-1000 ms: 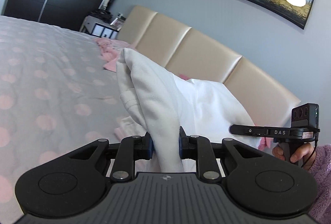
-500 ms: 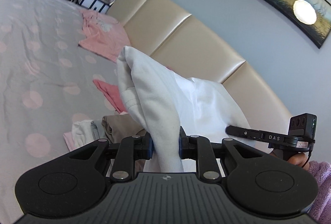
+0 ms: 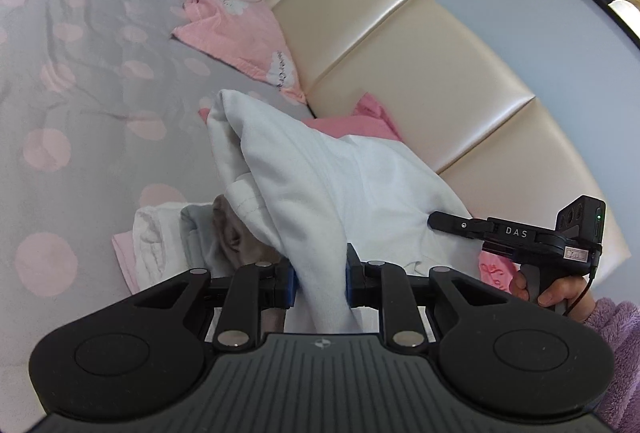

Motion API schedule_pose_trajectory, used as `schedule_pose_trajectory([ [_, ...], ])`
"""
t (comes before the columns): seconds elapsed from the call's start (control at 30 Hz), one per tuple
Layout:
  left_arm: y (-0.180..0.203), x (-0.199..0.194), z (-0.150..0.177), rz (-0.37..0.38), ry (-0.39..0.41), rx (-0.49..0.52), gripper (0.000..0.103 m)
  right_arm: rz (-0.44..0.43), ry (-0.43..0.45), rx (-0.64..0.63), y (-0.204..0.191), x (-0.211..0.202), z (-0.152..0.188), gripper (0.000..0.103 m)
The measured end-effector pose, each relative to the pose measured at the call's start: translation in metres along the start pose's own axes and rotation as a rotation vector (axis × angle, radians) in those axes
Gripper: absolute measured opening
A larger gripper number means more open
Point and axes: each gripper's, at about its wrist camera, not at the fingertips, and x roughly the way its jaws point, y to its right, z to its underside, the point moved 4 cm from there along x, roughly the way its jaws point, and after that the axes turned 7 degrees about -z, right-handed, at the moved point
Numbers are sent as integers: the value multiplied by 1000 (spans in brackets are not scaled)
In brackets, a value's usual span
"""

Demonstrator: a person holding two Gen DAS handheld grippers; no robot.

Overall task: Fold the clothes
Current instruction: 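Lift the folded shirt with both grippers and carry it onto the clothes stack, then open both grippers and release the shirt on the stack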

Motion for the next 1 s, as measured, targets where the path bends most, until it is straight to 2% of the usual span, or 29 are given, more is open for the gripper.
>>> schedule_pose_trajectory([
  [0.33, -22, 29, 12, -56, -31, 29, 21, -28, -16, 115, 47, 46, 33, 22],
  [0.47, -21, 32, 16, -74, -28, 56, 22, -22, 0, 147, 52, 50, 40, 24],
  [0.57, -15, 30, 16, -106, -22, 82, 25, 14, 12, 149, 47, 48, 40, 28],
  [0.63, -10, 28, 16, -129, -13, 97, 30, 49, 27, 128, 40, 44, 40, 33],
  [0.7, -6, 22, 16, -151, 4, 117, 37, 75, 55, 111, 35, 37, 39, 43],
  [0.77, -2, 13, 18, -172, 30, 143, 48, 99, 106, 98, 31, 24, 38, 45],
  [0.93, 8, -15, 26, -202, 90, 200, 49, 137, 219, 70, 18, -16, 37, 49],
  [1.0, 13, -26, 29, -210, 110, 227, 49, 138, 236, 56, 9, -28, 39, 56],
])
